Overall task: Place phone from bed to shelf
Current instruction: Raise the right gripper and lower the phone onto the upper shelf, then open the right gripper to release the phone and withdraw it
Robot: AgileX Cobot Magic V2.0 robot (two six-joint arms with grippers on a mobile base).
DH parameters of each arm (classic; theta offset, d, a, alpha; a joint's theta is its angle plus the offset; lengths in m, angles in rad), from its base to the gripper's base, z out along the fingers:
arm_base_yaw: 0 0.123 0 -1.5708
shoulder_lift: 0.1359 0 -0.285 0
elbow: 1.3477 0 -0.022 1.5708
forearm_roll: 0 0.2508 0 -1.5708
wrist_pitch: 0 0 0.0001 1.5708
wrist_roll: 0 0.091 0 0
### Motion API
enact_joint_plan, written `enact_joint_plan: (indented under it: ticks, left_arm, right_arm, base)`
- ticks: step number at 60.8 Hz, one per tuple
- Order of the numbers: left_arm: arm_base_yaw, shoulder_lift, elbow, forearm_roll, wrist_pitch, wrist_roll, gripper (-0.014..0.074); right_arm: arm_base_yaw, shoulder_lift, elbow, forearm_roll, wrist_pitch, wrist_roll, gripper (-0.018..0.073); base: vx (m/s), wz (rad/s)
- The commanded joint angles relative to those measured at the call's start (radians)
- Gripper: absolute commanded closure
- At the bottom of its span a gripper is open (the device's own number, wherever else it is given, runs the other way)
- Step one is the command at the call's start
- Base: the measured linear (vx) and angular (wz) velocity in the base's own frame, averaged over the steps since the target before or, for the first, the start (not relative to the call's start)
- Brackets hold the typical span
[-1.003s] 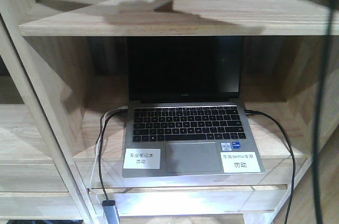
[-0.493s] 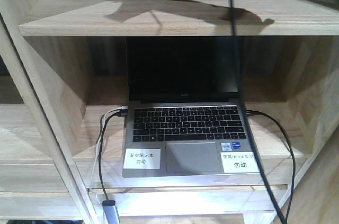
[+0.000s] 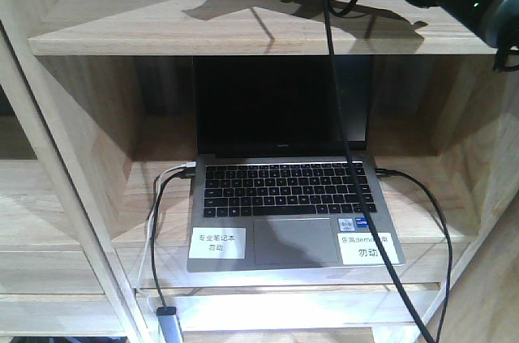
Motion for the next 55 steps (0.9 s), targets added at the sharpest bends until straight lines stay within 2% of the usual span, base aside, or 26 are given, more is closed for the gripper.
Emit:
enact_joint_plan:
  ticks: [1, 6, 14, 24, 32, 36, 44, 55]
  left_arm:
    - [0.001, -0.007, -0.023, -0.009, -0.072, -0.006, 0.0595]
    - [0.001, -0.007, -0.023, -0.009, -0.072, -0.006, 0.0595]
    - [0.001, -0.007, -0.023, -0.009, -0.072, -0.006, 0.0595]
    - [0.001, -0.007, -0.023, -0.009, -0.072, -0.006, 0.0595]
    - [0.001, -0.007, -0.023, -0.009, -0.072, -0.006, 0.0595]
    - [0.001, -0.007, -0.023, -0.009, -0.072, -0.006, 0.0595]
    - [0.001, -0.007, -0.023, -0.009, -0.072, -0.006, 0.0595]
    - [0.001, -0.007, -0.023, -0.009, -0.072, -0.006, 0.0595]
  right_arm:
    - [-0.005, -0.052, -0.032, 0.035, -0.041, -0.006, 0.0517]
    - [-0.005, -0.052, -0.032, 0.035, -0.054, -0.007, 0.0475]
    - [-0.005, -0.052, -0.032, 0.033, -0.056, -0.007, 0.0349]
    - [-0.005, -0.052, -0.032, 0.033, -0.098, -0.005, 0.0106]
    - [-0.005, -0.052, -0.032, 0.033, -0.123, 0.001, -0.0035]
    - [-0.005, -0.053, -0.032, 0.033, -0.123, 0.001, -0.0066]
    - [-0.005, -0.059, -0.032, 0.031, -0.114, 0.001, -0.0057]
    - [-0.008, -0.088, -0.032, -0.072, -0.091, 0.052, -0.0019]
  base:
    - [0.00, 0.00]
    - [0.00, 0.00]
    - [0.00, 0.00]
    - [0.00, 0.00]
    - [0.00, 0.00]
    - [0.00, 0.00]
    - [0.00, 0.00]
    - [0.00, 0.00]
